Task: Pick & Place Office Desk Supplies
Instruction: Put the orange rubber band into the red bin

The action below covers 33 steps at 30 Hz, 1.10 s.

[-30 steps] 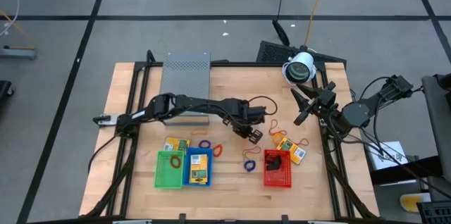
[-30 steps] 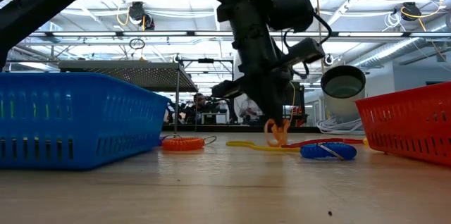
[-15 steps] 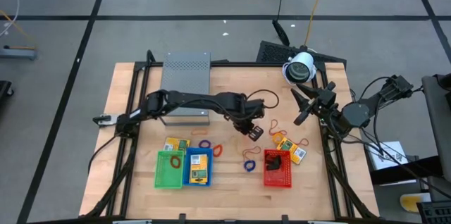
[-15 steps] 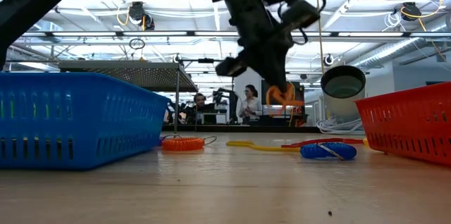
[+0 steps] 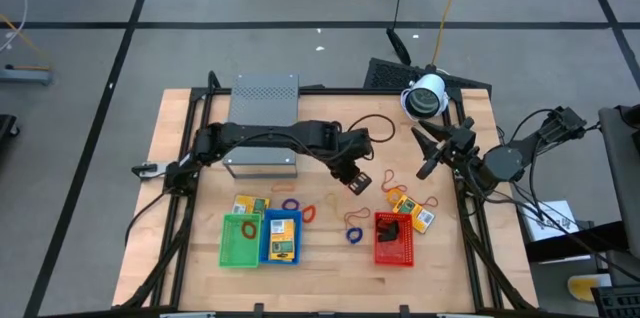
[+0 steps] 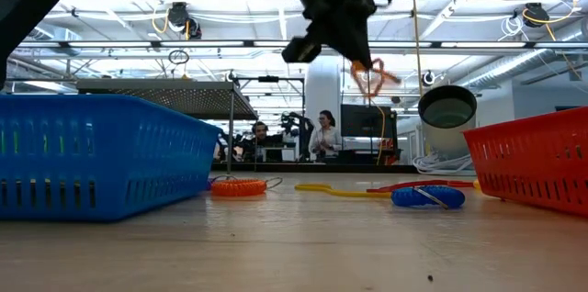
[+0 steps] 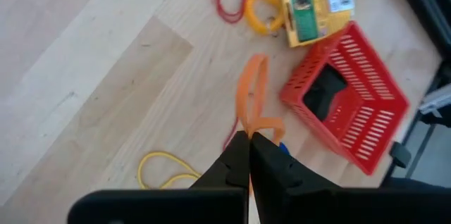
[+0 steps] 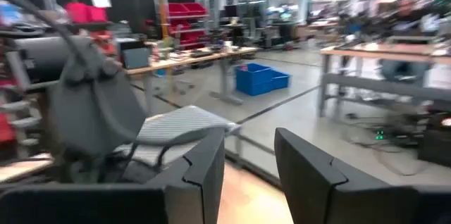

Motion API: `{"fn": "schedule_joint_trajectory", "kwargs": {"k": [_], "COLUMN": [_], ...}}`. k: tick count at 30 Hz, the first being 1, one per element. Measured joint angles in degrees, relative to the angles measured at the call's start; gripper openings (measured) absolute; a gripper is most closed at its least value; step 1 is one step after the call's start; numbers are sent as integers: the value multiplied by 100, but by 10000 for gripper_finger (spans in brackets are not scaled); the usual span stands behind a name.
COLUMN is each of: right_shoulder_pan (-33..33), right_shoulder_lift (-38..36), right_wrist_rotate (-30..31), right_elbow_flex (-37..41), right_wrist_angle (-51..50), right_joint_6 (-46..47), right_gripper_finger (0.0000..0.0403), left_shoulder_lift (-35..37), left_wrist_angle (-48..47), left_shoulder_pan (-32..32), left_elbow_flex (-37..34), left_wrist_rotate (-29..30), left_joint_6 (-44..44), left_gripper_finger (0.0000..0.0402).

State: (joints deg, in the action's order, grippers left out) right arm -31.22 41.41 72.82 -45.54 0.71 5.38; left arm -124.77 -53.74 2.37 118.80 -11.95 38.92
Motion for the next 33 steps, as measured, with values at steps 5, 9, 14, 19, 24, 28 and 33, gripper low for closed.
{"fn": "schedule_joint_trajectory", "kwargs": {"k": [5, 9, 14, 19, 24, 28, 33], "right_shoulder_pan": [9, 11, 11, 11, 11, 11, 11], "right_shoulder_lift": [99, 228, 360, 383, 384, 384, 384], "right_wrist_rotate": [-411, -410, -409, -392, -391, -391, -389], "right_elbow_flex": [0, 0, 0, 0, 0, 0, 0], "right_wrist_angle": [-125, -327, -313, -304, -267, -267, -267], "right_joint_6": [448, 727, 912, 934, 922, 921, 919], "right_gripper_finger": [116, 116, 116, 116, 116, 116, 116], "left_shoulder_lift": [161, 212, 214, 214, 214, 214, 214], "left_wrist_angle": [-131, -406, -785, -1143, -1302, -1294, -1283], "left_shoulder_pan": [-20, -24, -27, -141, -272, -310, -312], "left_elbow_flex": [0, 0, 0, 0, 0, 0, 0], "left_wrist_rotate": [48, 103, 104, 17, -6, -2, 15], "left_joint_6": [-184, -352, -436, -594, -723, -733, -730], "left_gripper_finger": [3, 5, 4, 11, 13, 4, 31]}}
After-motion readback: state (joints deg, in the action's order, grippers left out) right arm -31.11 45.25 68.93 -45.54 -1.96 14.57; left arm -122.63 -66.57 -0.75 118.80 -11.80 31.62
